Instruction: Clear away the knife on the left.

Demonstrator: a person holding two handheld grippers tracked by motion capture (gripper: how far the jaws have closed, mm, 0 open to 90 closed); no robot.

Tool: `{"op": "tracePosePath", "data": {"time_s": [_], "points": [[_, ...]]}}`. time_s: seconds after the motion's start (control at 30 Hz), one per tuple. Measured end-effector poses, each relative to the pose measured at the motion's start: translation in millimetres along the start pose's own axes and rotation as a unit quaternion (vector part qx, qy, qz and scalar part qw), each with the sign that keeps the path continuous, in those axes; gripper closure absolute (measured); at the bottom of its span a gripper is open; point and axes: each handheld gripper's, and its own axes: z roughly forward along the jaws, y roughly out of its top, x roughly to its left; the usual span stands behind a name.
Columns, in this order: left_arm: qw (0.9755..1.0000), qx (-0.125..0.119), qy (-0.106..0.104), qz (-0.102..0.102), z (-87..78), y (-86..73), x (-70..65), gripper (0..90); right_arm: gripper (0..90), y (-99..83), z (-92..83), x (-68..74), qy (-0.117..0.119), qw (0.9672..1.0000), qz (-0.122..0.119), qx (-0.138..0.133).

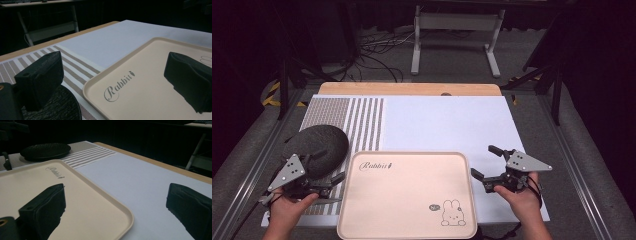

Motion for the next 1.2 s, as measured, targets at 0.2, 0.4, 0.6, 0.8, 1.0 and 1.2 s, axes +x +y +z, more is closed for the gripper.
{"op": "tracePosePath", "data": {"time_s": [0.2,0.4,0.6,0.8,1.0,1.2], "points": [[1.0,-0.005,-0.001,-0.007,-0.7,1.6,1.4,3.5,3.6,0.0,-0.2,-0.4,0.001,1.0,0.005,-0.003],[0.9998,-0.003,-0.011,-0.016,-1.5,6.4,2.9,3.5,3.6,0.5,0.6,-0.9,0.003,1.0,0.008,-0.003],[0.9979,0.057,-0.02,0.023,-10.2,15.7,4.2,6.3,3.5,0.5,2.4,-1.4,0.003,1.0,0.007,0.003],[0.9934,0.105,-0.026,0.036,-23.7,22.7,13.5,6.3,3.4,0.1,6.1,-1.3,0.006,0.9999,0.006,0.009],[0.9852,0.155,-0.025,0.069,-29.6,30.7,18.9,6.5,3.4,-0.7,8.9,-1.0,0.007,0.9998,0.003,0.017],[0.972,0.21,-0.049,0.093,-29.0,34.8,20.2,6.9,3.3,-2.3,10.8,-1.6,0.007,0.9998,0.004,0.02]]}}
